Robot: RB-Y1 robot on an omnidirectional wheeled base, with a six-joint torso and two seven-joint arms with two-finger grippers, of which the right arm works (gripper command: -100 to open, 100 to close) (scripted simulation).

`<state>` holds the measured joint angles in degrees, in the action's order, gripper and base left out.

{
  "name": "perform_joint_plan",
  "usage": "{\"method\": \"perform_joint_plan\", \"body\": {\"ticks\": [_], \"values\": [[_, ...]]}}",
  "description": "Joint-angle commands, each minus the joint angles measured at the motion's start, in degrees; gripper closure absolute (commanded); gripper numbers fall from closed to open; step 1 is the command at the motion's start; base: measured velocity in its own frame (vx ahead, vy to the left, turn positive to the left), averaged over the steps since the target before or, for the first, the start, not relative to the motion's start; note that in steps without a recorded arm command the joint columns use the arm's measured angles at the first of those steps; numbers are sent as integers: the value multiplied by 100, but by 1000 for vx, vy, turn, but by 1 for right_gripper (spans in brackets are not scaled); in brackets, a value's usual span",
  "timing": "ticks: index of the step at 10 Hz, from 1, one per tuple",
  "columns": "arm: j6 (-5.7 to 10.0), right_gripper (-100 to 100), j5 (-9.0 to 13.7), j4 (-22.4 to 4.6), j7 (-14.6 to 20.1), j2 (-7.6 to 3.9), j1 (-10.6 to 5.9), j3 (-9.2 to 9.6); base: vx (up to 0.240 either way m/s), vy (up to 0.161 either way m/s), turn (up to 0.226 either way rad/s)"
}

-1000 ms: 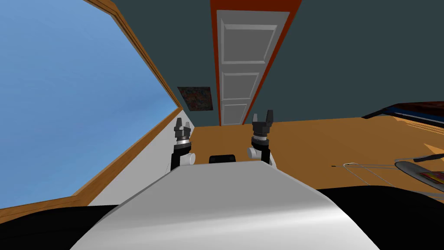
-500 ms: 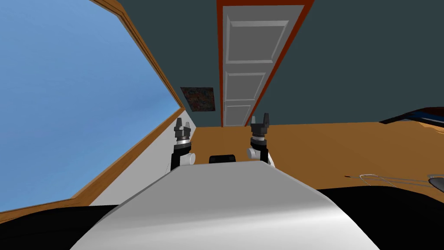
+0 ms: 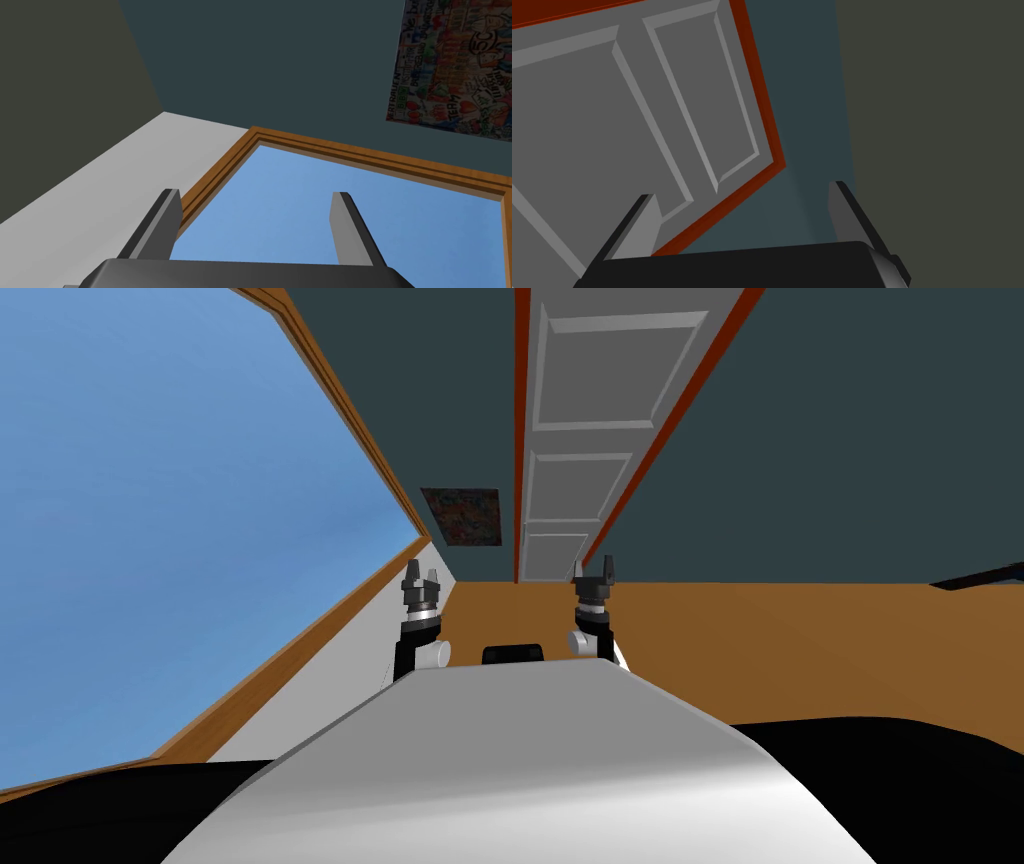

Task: Pull the door open

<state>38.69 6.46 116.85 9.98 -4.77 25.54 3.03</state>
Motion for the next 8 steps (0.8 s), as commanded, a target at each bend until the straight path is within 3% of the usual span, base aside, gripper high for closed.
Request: {"method": "perform_joint_plan", "body": {"ticks": [1, 8], "values": [[49, -100, 91, -124, 160, -41, 10, 4, 85, 22, 53], [192, -100, 549, -784, 911, -192, -57, 37, 113, 12, 81]]}}
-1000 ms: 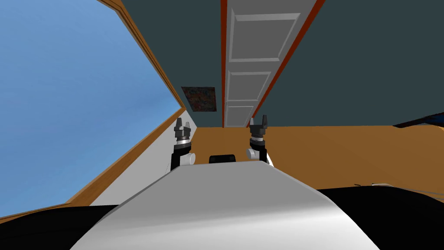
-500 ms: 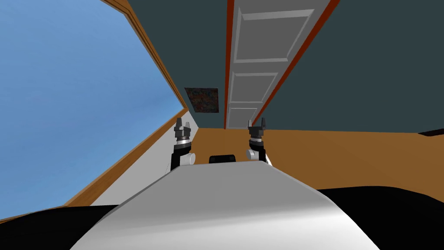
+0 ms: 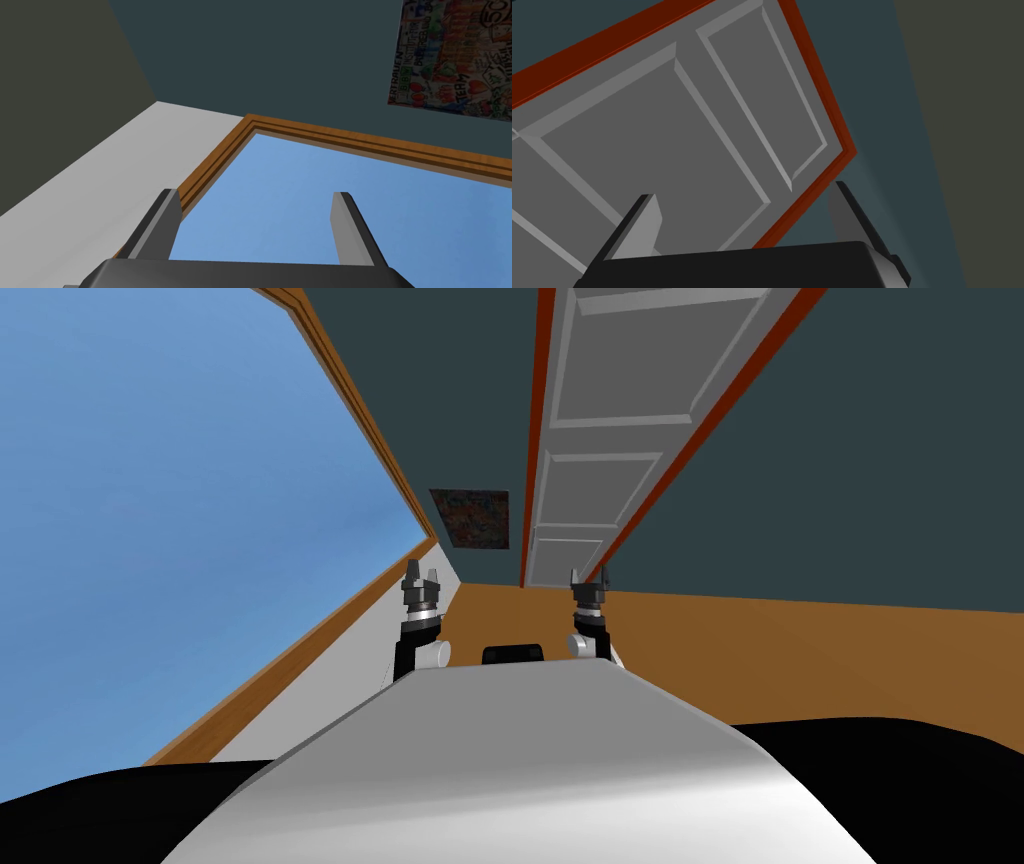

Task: Pull the door open

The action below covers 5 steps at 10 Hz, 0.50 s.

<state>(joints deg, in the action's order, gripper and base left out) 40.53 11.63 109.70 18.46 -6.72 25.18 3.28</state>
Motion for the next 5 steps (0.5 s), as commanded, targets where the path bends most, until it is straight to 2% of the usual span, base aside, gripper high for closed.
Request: {"method": "perform_joint_plan", "body": {"ticks": [1, 5], "values": [[28, -100, 94, -159, 165, -17, -30, 17, 92, 12, 65], [106, -100, 346, -520, 577, -96, -67, 36, 98, 11, 78]]}}
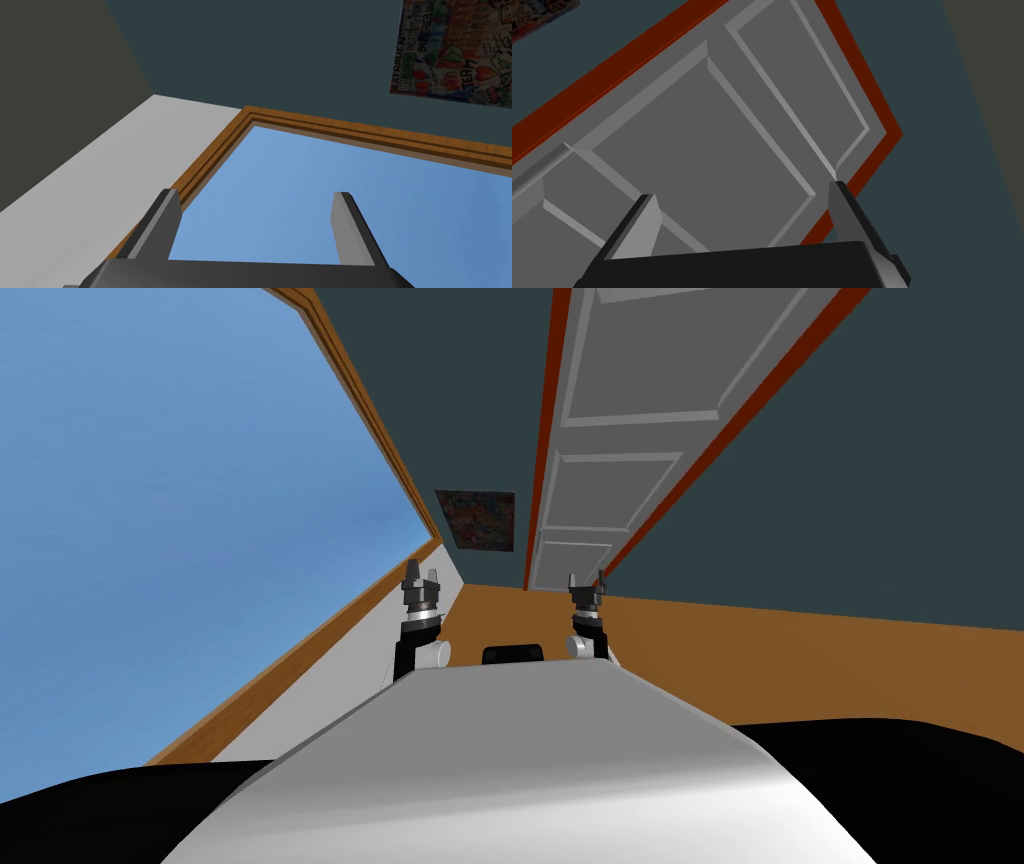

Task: Pull the door open

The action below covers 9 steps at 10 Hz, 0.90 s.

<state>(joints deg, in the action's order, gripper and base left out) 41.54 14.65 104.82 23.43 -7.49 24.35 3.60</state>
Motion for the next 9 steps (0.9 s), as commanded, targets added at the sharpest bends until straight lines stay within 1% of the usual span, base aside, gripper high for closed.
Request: {"method": "perform_joint_plan", "body": {"ticks": [1, 9], "values": [[26, -100, 110, -127, 189, -38, 7, 8, 100, 13, 64], [194, -100, 646, -899, 1068, -197, -71, 47, 103, 0, 81]]}}
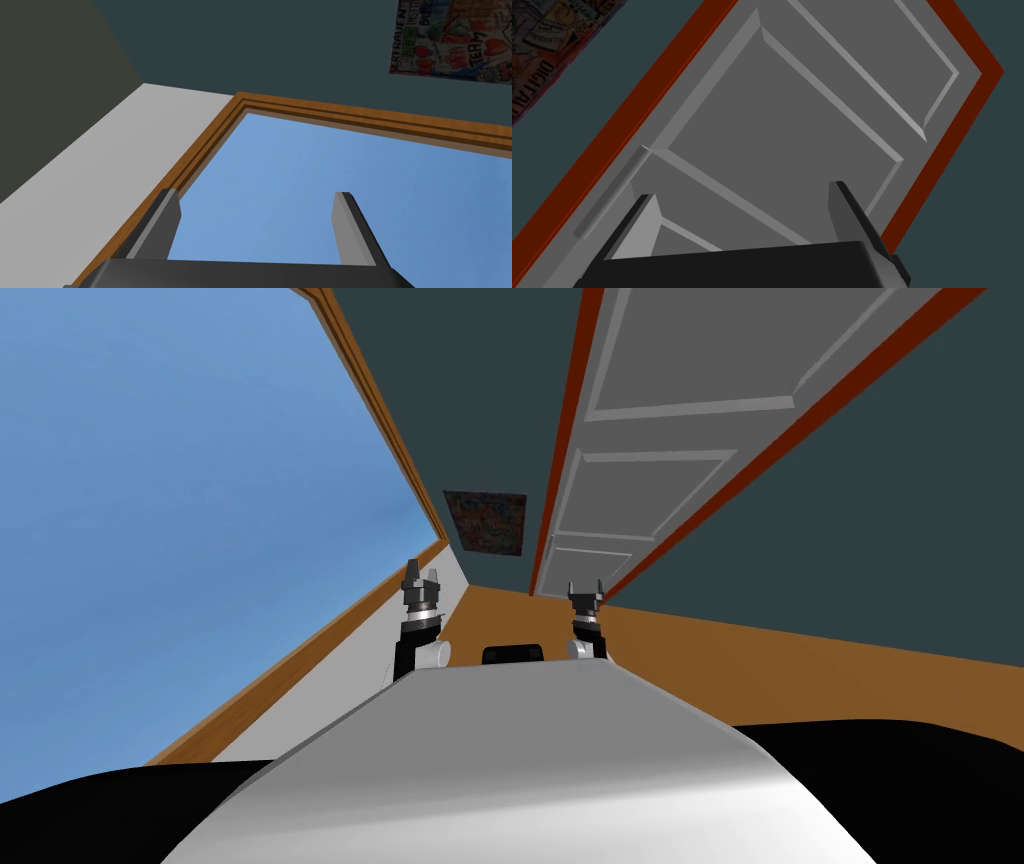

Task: Pull the door open

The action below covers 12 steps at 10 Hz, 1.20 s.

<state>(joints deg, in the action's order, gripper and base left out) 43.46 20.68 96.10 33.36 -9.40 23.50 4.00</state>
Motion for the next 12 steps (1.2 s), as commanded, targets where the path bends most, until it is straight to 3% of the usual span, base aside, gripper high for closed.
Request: {"method": "perform_joint_plan", "body": {"ticks": [1, 12], "values": [[23, -100, 111, -125, 186, -26, 4, 13, 98, 2, 83], [255, -100, 853, -1194, 1403, -235, -105, 67, 104, -4, 84]]}}
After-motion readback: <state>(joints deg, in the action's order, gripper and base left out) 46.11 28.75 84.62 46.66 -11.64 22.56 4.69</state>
